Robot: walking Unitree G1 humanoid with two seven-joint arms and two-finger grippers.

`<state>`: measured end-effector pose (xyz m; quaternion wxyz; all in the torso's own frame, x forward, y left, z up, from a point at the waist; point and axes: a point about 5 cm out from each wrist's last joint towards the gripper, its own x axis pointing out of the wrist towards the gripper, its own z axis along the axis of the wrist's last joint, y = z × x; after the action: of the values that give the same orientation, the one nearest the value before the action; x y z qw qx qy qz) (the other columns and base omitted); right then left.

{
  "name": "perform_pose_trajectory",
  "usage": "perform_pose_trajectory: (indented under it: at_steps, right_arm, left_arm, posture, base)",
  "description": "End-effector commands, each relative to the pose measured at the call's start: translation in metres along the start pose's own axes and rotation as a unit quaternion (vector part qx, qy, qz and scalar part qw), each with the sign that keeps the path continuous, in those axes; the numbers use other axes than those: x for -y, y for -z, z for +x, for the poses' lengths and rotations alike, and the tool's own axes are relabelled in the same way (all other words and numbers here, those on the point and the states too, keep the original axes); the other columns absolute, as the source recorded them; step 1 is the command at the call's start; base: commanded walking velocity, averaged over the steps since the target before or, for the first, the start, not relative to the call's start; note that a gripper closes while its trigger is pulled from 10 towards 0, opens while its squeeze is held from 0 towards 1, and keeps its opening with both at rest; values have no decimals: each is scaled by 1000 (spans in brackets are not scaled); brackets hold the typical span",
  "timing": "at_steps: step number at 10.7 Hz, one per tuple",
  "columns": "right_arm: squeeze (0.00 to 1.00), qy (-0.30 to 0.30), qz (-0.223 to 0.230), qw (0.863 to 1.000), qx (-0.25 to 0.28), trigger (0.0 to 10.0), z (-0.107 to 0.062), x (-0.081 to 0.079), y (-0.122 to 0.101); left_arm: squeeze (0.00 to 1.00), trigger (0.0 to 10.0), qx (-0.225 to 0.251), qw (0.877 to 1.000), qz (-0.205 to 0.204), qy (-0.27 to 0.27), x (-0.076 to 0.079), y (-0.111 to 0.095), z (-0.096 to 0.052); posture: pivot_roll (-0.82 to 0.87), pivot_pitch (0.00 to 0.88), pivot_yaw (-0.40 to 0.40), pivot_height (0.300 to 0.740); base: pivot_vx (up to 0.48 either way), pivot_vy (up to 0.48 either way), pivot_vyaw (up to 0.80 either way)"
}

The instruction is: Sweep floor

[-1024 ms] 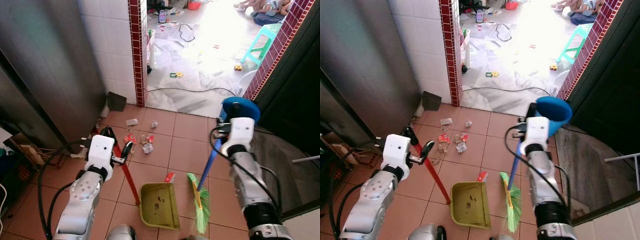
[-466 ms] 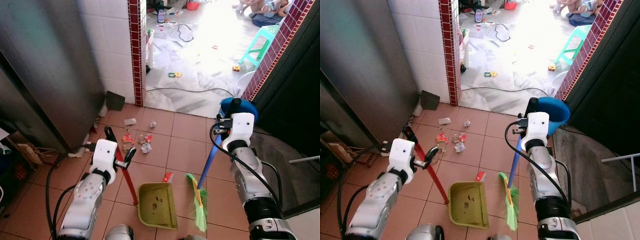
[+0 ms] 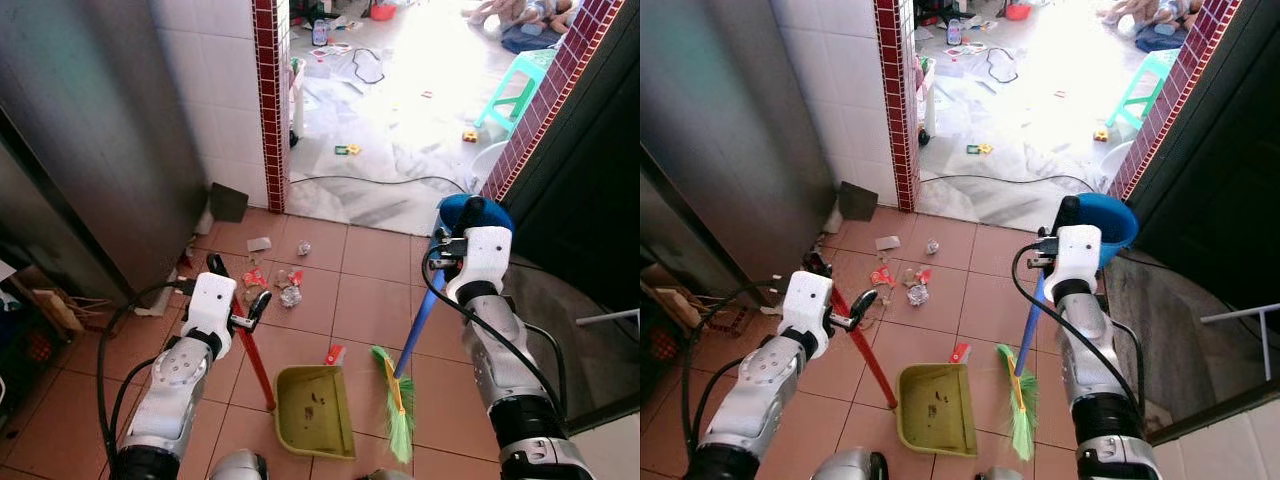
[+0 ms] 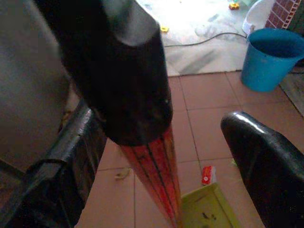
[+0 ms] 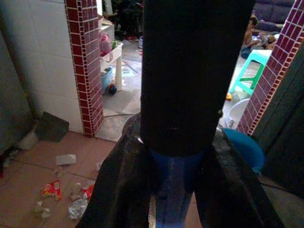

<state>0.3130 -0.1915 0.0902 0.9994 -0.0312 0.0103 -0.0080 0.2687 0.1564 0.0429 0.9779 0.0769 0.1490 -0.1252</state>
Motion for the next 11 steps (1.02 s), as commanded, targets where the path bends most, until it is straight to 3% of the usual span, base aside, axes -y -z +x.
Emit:
perform_pose_trajectory:
  at_steps: [1, 5, 6, 7, 11]
  right_arm:
    - [0, 12, -12, 1000, 10, 10000, 1, 6, -5]
    - [0, 10, -9, 1000, 13, 10000, 2, 4, -6]
    - [0, 9, -9, 1000, 12, 10000, 0, 3, -5]
    - [0, 10, -9, 1000, 11, 10000, 0, 4, -5]
    - [0, 7, -8, 1000, 9, 10000, 1, 2, -4]
  left_arm:
    - [0, 10000, 6, 1000, 15, 5, -3, -3, 3]
    - [0, 9961, 20, 999, 34, 12, -1, -3, 6]
    - [0, 8549, 23, 999, 40, 12, -1, -4, 6]
    - [0, 10000, 25, 999, 45, 14, 1, -5, 5]
    - [0, 10000, 37, 999, 33, -3, 6, -7, -8]
  posture:
    - [-61, 0, -33, 740]
    - [-60, 0, -29, 740]
    - [-63, 0, -28, 740]
    - [-63, 0, -28, 740]
    - [-48, 0, -33, 740]
  base:
    - [0, 0, 0]
    - [0, 0, 0]
    - [0, 0, 0]
    - [0, 0, 0]
    - [0, 0, 0]
